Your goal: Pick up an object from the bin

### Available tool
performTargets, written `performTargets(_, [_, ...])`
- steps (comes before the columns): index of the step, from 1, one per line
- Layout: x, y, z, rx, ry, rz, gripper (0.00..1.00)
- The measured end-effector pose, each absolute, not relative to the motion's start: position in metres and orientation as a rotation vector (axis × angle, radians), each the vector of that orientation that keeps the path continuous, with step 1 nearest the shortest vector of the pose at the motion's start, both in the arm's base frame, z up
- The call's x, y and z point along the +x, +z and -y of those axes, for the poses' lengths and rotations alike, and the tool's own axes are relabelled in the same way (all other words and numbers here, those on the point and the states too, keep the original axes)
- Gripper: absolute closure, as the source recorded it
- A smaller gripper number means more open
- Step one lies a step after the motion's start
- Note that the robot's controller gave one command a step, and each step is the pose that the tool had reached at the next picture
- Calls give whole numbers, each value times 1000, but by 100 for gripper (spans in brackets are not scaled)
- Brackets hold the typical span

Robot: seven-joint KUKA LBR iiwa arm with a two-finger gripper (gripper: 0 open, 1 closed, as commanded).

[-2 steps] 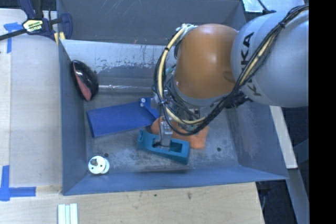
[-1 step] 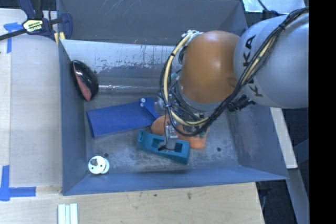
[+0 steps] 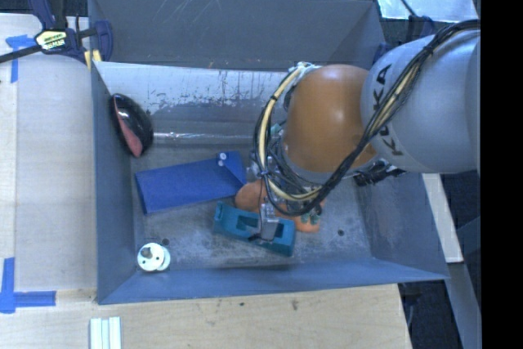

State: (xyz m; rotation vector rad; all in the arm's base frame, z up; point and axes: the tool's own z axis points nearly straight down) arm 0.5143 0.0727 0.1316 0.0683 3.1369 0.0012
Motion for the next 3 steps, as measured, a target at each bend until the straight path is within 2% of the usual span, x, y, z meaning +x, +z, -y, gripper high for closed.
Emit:
performTargets(1, [521, 91, -53, 86, 1, -3167, 100])
performTargets(2, [521, 91, -53, 87, 1, -3167, 100])
performTargets(3, [524, 117, -52, 97, 0, -3151, 100])
